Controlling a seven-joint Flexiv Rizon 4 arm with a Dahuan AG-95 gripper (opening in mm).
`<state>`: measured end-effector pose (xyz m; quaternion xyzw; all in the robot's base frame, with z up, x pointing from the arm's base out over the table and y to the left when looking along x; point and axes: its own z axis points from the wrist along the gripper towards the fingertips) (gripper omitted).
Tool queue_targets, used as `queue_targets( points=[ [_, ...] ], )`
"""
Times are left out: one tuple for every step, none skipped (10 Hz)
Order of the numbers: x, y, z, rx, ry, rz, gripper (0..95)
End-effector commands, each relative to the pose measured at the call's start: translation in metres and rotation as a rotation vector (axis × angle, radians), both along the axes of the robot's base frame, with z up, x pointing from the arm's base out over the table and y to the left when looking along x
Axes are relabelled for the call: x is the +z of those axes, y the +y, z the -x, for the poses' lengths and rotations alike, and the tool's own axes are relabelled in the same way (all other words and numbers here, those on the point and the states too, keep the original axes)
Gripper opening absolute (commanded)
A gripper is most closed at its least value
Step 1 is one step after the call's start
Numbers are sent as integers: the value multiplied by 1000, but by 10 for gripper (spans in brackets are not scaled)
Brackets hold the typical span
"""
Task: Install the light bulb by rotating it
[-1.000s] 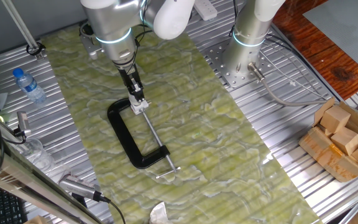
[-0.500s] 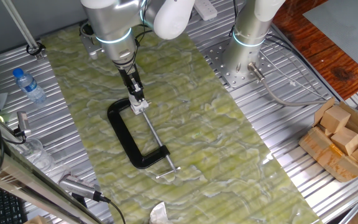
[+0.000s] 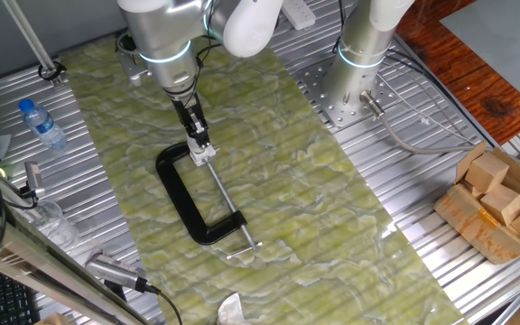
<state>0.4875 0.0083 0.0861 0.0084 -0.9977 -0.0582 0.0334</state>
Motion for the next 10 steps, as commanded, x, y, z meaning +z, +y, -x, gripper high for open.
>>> queue_targets(
  points=[
    [-1, -1, 0, 2, 0, 2, 190],
    [-1, -1, 0, 2, 0, 2, 190],
    [-1, -1, 0, 2, 0, 2, 190],
    [-1, -1, 0, 2, 0, 2, 190],
    [6, 0, 0, 47, -12, -5, 760],
    [6, 0, 0, 49, -12, -5, 760],
    [6, 0, 0, 51, -12, 0, 760],
    [6, 0, 0, 54, -12, 2, 760],
    [6, 0, 0, 54, -12, 4, 760],
    [7, 0, 0, 67, -21, 5, 760]
  ],
)
